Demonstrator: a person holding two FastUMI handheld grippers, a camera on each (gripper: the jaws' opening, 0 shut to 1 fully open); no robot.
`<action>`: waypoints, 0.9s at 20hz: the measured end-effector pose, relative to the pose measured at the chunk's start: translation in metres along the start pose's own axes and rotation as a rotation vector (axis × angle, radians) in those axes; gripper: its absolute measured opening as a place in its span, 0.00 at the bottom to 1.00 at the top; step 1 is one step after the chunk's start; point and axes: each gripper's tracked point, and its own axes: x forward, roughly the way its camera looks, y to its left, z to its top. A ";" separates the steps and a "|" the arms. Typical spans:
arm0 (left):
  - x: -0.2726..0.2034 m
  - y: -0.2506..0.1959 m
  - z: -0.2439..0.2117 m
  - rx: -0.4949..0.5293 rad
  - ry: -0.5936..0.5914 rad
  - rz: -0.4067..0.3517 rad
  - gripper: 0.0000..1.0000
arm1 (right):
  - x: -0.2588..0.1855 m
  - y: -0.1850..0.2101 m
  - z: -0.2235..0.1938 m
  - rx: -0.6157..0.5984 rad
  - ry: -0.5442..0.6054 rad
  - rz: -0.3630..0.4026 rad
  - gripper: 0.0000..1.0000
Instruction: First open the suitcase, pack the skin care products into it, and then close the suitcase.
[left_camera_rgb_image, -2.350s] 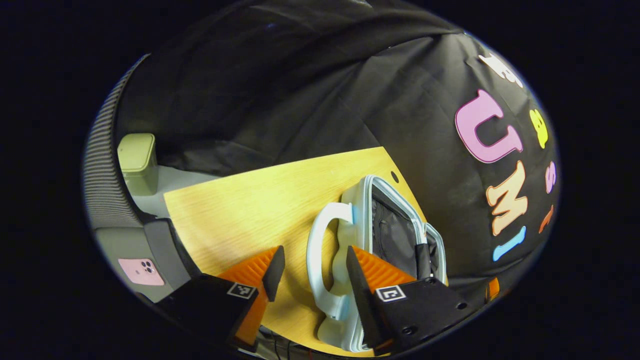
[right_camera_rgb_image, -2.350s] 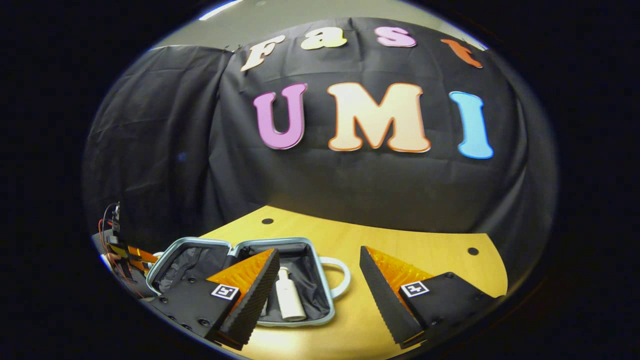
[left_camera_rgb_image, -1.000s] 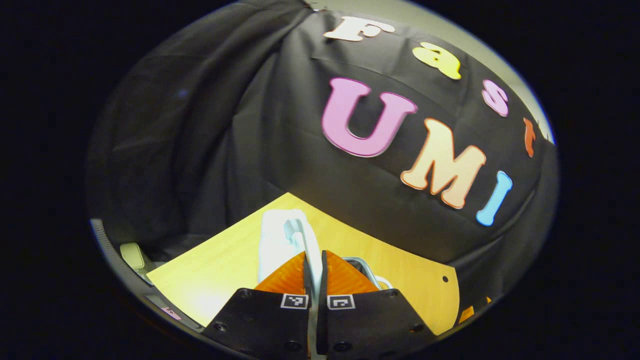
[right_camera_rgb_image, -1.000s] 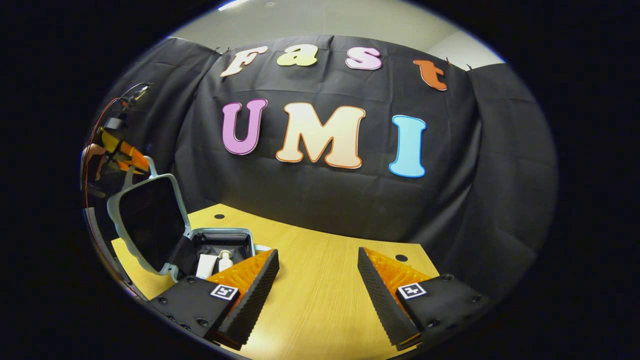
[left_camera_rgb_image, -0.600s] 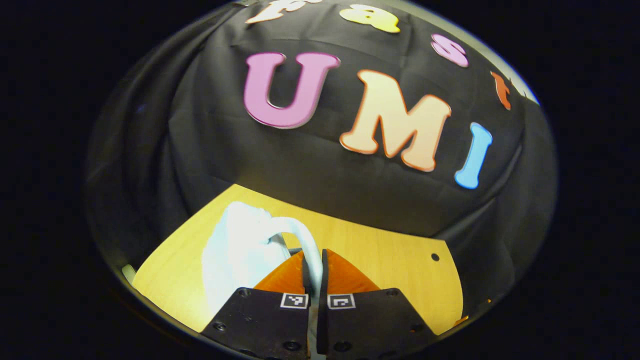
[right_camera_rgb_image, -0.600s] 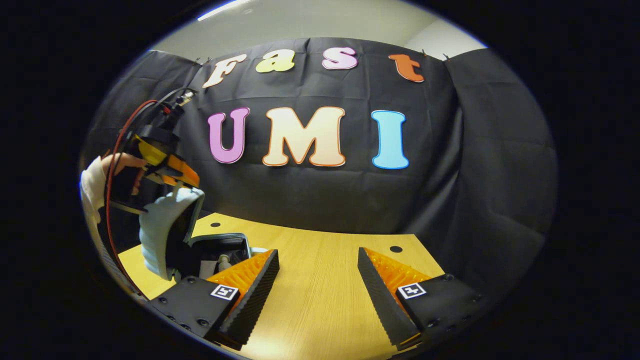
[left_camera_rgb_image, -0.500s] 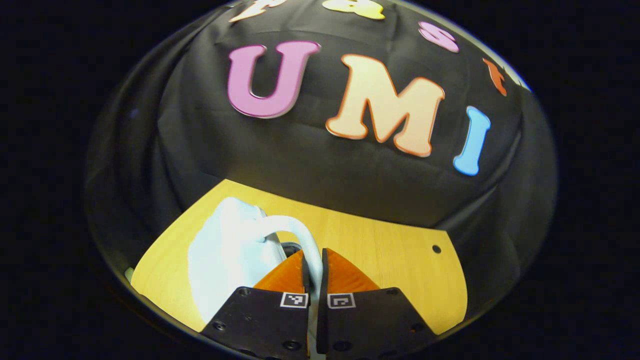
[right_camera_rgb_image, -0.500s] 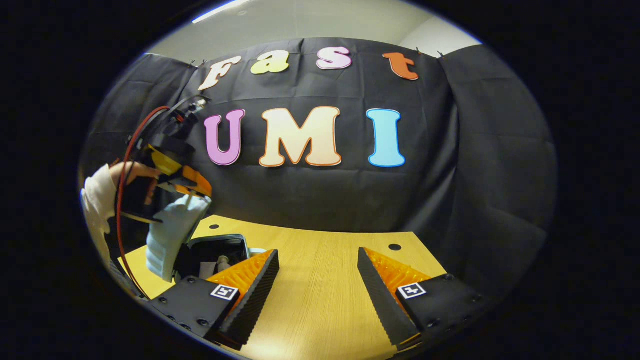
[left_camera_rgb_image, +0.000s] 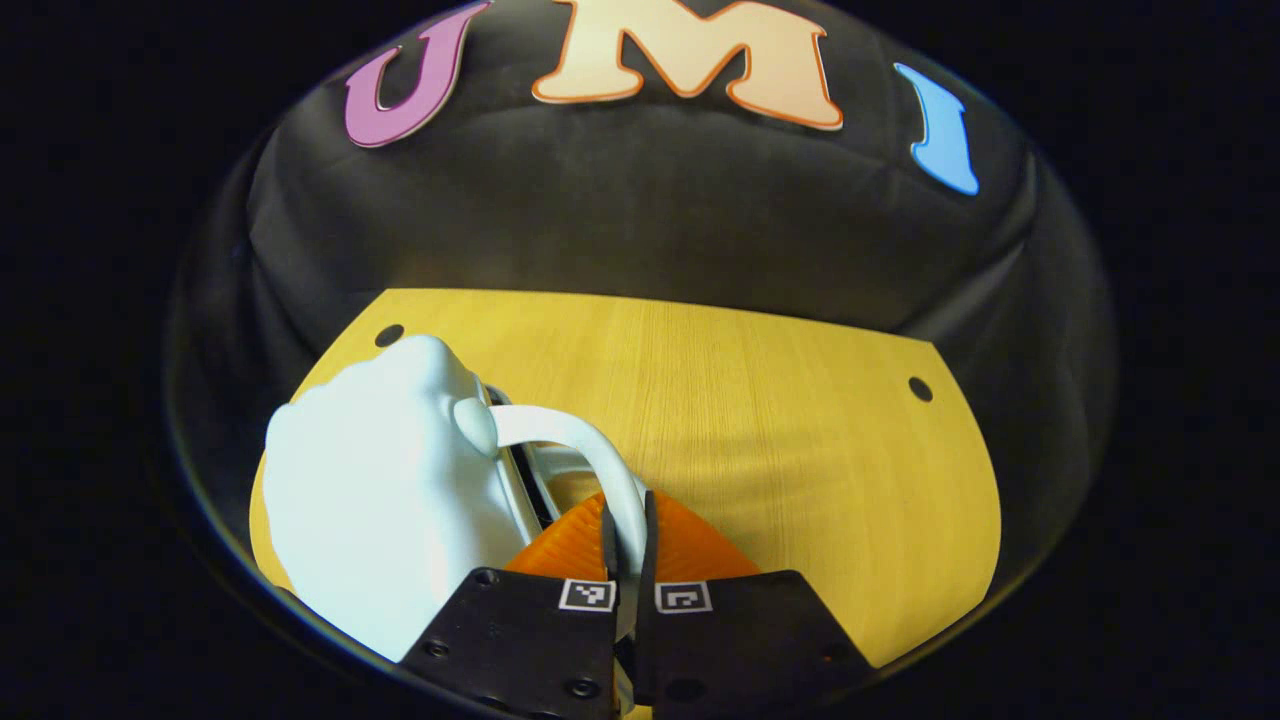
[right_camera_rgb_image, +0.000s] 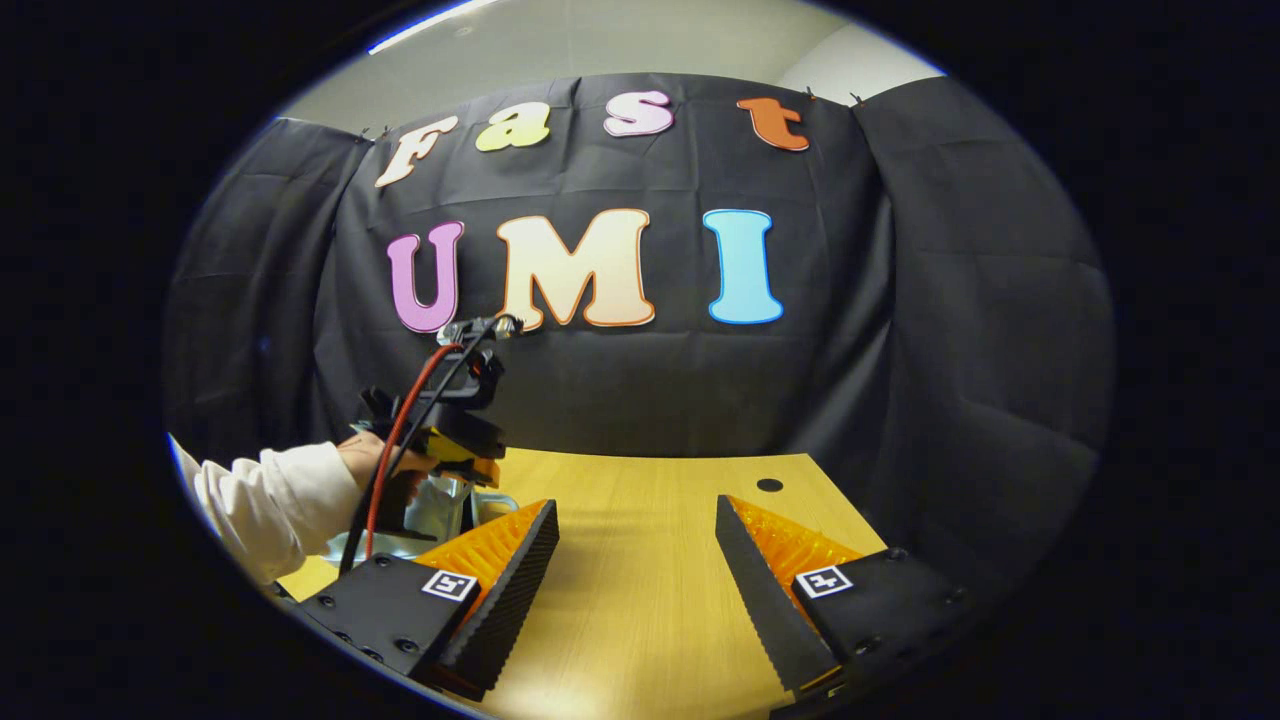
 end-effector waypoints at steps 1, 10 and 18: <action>0.005 -0.001 -0.007 0.003 0.020 -0.002 0.00 | 0.000 -0.004 -0.003 0.003 0.004 -0.004 0.99; -0.030 0.013 0.003 -0.007 -0.035 -0.056 0.60 | 0.005 -0.004 -0.006 0.006 0.009 -0.002 0.99; -0.163 0.023 0.045 -0.029 -0.428 -0.147 0.88 | -0.005 0.009 0.012 0.010 -0.044 -0.001 1.00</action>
